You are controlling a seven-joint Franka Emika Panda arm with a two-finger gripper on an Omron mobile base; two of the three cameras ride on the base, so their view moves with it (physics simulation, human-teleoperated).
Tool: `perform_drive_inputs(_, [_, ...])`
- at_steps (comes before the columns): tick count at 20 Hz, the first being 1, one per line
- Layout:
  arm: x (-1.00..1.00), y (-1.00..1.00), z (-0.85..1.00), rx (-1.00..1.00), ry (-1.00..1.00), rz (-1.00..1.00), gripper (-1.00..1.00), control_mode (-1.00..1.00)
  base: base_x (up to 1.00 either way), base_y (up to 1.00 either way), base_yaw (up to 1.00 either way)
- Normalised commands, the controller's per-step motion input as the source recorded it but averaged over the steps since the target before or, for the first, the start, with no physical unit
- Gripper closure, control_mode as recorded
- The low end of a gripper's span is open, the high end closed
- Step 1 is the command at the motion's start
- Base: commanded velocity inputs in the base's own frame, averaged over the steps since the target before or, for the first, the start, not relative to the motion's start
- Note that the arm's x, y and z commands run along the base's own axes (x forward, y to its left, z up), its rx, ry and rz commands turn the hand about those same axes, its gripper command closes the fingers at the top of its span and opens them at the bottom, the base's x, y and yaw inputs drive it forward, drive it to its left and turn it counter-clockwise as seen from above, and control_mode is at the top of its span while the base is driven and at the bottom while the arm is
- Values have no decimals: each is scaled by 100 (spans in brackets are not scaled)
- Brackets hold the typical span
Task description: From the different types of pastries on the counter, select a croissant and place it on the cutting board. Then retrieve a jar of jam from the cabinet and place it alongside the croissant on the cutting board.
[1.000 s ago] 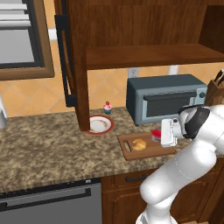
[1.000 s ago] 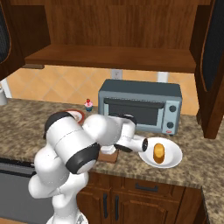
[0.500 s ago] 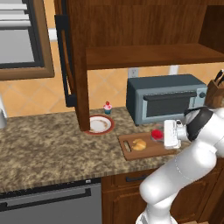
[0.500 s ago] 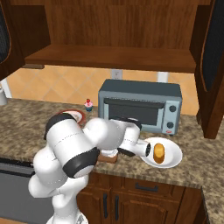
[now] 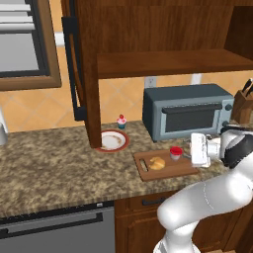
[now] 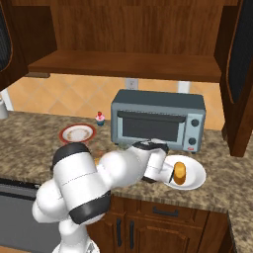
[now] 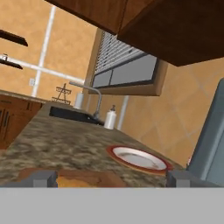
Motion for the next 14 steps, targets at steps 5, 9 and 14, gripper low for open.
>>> perform_drive_inputs(5, [-90,-65,3,1,-4,0,-100,-100,0,0,0])
perform_drive_inputs(9, [-100,-63,0,0,-6,0,-100,-100,0,0,0])
perform_drive_inputs(14, [-42,-17,6,3,-6,0,-100,-100,0,0,0])
